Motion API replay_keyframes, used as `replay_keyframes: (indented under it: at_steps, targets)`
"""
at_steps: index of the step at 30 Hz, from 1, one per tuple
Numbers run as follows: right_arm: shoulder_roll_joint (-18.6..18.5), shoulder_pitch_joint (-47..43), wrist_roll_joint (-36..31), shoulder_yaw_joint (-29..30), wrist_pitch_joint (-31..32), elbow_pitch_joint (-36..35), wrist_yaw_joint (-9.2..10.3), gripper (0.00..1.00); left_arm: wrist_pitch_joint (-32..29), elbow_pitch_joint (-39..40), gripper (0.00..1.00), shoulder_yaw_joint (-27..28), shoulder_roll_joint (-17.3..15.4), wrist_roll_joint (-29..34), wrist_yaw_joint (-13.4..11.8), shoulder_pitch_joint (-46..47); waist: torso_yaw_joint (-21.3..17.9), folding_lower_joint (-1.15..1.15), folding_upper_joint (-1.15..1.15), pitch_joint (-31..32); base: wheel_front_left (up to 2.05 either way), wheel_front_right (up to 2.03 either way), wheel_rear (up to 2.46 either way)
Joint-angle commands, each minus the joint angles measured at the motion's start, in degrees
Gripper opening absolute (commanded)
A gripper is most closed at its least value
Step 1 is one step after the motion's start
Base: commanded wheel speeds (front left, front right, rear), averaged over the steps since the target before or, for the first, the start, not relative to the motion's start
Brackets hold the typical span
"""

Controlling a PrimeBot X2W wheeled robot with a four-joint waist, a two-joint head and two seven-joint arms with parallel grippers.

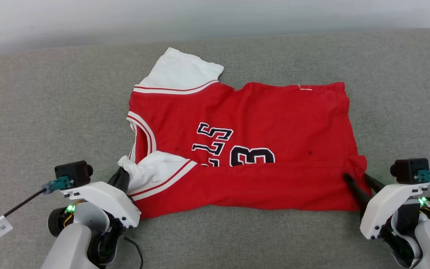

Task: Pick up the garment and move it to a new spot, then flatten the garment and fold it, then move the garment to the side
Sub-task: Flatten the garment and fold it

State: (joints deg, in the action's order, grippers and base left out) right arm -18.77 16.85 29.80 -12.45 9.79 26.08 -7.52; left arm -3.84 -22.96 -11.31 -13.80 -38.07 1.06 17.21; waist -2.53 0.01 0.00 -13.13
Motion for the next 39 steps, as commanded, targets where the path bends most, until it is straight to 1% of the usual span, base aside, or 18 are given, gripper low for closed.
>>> replay_keyframes:
  at_steps: [1,2,3,6,8,11,14,18,22,24,26,30,33,36,39]
  targets:
    - [-0.34,0.57,0.52,-0.55,-0.95,0.18,0.06,1.0,0.27,-0.79,0.83,-0.15,0.22,-0.36,0.44,0.71,-0.02,-0.01,0.0,0.61,0.0,0.0,0.0]
    - [-0.91,0.36,0.25,-1.0,-1.72,0.28,0.06,1.0,0.34,-1.5,1.0,-0.14,0.25,-0.49,0.7,0.8,0.05,-0.01,0.0,1.04,0.0,0.0,0.0]
    - [-1.69,0.0,-0.4,-1.57,-2.27,0.35,0.06,1.0,0.38,-2.12,1.0,-0.07,0.12,-0.63,0.9,0.92,0.17,-0.01,0.0,1.51,0.0,0.0,0.0]
    - [-2.39,-1.12,-0.89,-2.18,-5.02,-1.04,0.05,1.0,0.74,-3.39,1.0,0.72,-0.95,-1.19,1.31,0.95,0.28,-0.01,0.0,3.5,0.0,0.0,0.0]
    - [-2.53,-2.11,-1.08,-1.27,-7.18,-2.07,0.06,1.0,0.62,-3.5,1.0,1.15,-1.63,-1.4,1.27,0.77,0.19,-0.01,0.0,4.98,0.0,0.0,0.0]
    - [-2.12,-3.6,-2.34,0.36,-10.31,-4.63,0.05,1.0,-0.37,-2.73,1.0,1.86,-3.66,-1.57,1.39,0.34,-0.17,-0.01,0.0,7.22,0.0,0.0,0.0]
    - [-1.43,-5.64,-3.49,2.35,-12.1,-8.31,0.06,1.0,-3.69,-0.93,1.0,1.72,-6.19,-1.85,1.89,-0.21,-0.79,-0.01,0.0,8.91,0.0,0.0,0.0]
    - [0.14,-9.11,-6.03,5.29,-12.04,-13.62,0.05,1.0,-11.17,2.85,1.0,1.03,-10.22,-2.73,2.4,-0.85,-1.84,-0.01,0.0,10.38,0.0,0.0,0.0]
    - [2.28,-12.7,-8.62,7.85,-10.63,-18.79,0.06,1.0,-22.4,6.95,1.0,-1.14,-14.54,-4.1,2.95,-2.32,-3.28,-0.01,0.0,11.19,0.0,0.0,0.0]
    - [3.37,-14.16,-9.69,8.68,-9.66,-21.26,0.05,1.0,-27.89,8.68,1.0,-1.9,-16.41,-5.25,2.54,-3.39,-4.13,-0.01,0.0,11.12,0.0,0.0,0.0]
    - [4.43,-15.21,-10.34,9.14,-8.77,-23.46,0.06,1.0,-32.63,9.64,1.0,-2.28,-17.71,-6.36,1.61,-4.7,-4.94,-0.01,0.0,10.76,0.0,0.0,0.0]
    - [5.96,-15.99,-11.45,9.41,-7.86,-27.02,0.06,1.0,-39.35,9.98,1.0,-2.31,-18.16,-9.39,-0.66,-6.91,-6.5,-0.01,0.0,8.93,0.0,0.0,0.0]
    - [6.69,-15.43,-11.63,9.3,-7.46,-28.8,0.05,1.0,-42.43,9.34,1.0,-2.14,-18.63,-10.74,-1.91,-6.84,-7.49,-0.01,0.0,6.79,0.0,0.0,0.0]
    - [6.99,-14.5,-11.35,9.23,-7.2,-29.59,0.06,1.0,-44.18,7.81,1.0,-2.26,-17.64,-12.12,-2.5,-6.48,-8.29,-0.01,0.0,5.11,0.0,0.0,0.0]
    - [6.93,-14.25,-11.13,10.03,-6.93,-29.88,0.06,1.0,-44.72,6.26,1.0,-3.29,-16.45,-12.48,-2.08,-6.18,-8.74,-0.01,0.0,3.96,0.0,0.0,0.0]
